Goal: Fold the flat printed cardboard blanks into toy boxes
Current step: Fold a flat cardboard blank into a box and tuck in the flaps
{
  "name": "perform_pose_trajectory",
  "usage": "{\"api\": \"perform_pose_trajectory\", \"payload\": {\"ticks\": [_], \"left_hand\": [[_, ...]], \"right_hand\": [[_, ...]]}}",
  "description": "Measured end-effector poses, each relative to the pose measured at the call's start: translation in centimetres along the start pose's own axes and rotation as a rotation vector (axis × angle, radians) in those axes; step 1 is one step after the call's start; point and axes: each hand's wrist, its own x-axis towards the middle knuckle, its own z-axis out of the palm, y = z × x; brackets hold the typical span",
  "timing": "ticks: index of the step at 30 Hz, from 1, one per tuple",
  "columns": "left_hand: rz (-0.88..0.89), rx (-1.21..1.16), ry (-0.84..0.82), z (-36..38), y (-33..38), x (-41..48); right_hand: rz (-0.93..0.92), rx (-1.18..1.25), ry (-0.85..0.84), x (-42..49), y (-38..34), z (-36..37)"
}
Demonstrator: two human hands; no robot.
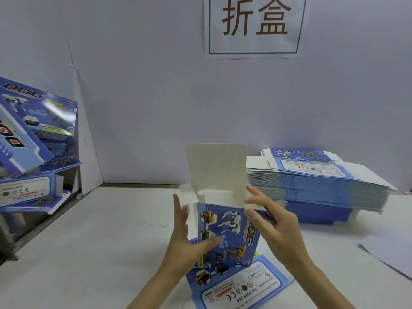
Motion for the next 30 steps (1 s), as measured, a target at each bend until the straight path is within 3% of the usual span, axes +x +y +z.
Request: {"api": "perform_pose_trajectory", "payload": {"ticks": [3,5,9,13,17,20,23,26,28,30], "left_hand": [[-0.120,0.001,-0.068,-1.0,-0.2,1.1],[-0.110,0.058,-0.126,-1.6,0.0,1.5],[-0.107,0.062,-0.130,-2.1,0.0,1.1],[-0.180,0.108,-0.246,-2.7,0.3,1.6],[-0.175,0.137,-0.229,-2.3,0.4,1.6],[-0.191,0.124,-0.215,-2.2,0.2,1.6],[-0.191,0.138,-0.211,-2.2,0.0,1.8],[-0.188,0.145,-0.221,-2.2,-0.1,1.8],[-0.186,0.137,-0.220,-2.2,-0.3,1.8],[-0.182,0.124,-0.223,-2.2,-0.4,1.9]], "right_hand": [[-0.085,-0.088,0.146,0.4,-1.7,-1.5],[-0.095,-0.116,0.200,2.2,-3.0,-2.9],[-0.029,-0.170,-0.048,6.8,-4.7,-3.7],[-0.039,-0.247,-0.076,10.8,-5.7,-2.9],[0.176,-0.095,-0.432,14.0,-5.4,-2.5],[0.369,0.025,-0.475,15.8,-3.8,-1.8],[0.695,0.129,-0.541,17.2,-1.4,-1.0],[0.968,-0.090,-0.680,16.6,2.3,0.5],[0.935,-0.411,-0.822,15.5,4.4,0.8],[0.939,-0.458,-0.787,14.9,5.6,0.4]]}}
